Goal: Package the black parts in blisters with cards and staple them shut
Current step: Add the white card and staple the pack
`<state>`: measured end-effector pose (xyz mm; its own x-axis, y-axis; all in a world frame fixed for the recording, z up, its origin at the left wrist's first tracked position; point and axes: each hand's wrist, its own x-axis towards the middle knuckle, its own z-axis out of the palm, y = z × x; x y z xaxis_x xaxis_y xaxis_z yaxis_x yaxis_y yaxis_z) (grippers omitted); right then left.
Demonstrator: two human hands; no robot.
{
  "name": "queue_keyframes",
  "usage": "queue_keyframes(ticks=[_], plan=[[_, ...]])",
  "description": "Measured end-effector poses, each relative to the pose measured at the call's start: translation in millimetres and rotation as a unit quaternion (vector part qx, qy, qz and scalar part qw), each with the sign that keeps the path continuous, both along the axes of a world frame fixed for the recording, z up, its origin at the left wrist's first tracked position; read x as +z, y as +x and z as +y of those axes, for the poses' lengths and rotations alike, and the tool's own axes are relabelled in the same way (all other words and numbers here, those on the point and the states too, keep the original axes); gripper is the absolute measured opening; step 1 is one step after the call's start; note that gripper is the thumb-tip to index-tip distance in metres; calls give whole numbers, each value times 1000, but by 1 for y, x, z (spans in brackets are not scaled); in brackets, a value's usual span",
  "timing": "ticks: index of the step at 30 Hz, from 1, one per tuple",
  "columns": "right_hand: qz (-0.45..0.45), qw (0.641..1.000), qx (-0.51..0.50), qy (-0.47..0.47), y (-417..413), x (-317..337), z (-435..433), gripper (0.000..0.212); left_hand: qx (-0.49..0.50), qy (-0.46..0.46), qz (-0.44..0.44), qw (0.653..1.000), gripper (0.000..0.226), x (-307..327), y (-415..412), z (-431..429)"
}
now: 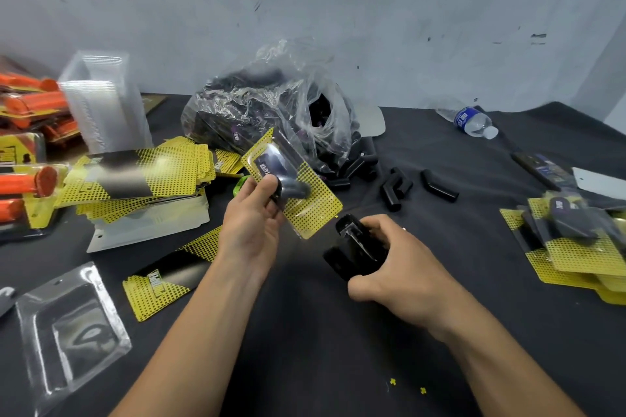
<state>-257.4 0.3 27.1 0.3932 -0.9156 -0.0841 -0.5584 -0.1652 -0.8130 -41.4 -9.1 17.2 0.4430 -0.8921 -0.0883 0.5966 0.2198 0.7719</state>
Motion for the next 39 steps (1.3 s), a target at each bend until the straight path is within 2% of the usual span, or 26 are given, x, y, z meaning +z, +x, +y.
queue_keyframes(ticks=[3,10,19,23,29,34,39], plan=[[-64,996,41,46,7,1,6,66,-28,-34,8,999,14,3,-1,3],[-145,987,46,55,13,-6,9,66,-65,-95,-18,993,18,12,-8,10],[-179,981,50,46,13,-8,7,67,-69,-103,-19,992,16,15,-7,14],[-181,980,65,50,11,-7,7,69,-58,-85,-24,994,27,16,-8,15],[-198,977,67,50,10,-4,7,62,-94,-94,-62,989,27,18,-16,19],[-224,972,57,51,13,-5,8,55,-100,-111,-55,987,20,18,-19,21],[-252,964,47,67,14,-4,9,52,-115,-131,-65,983,23,19,-19,20]])
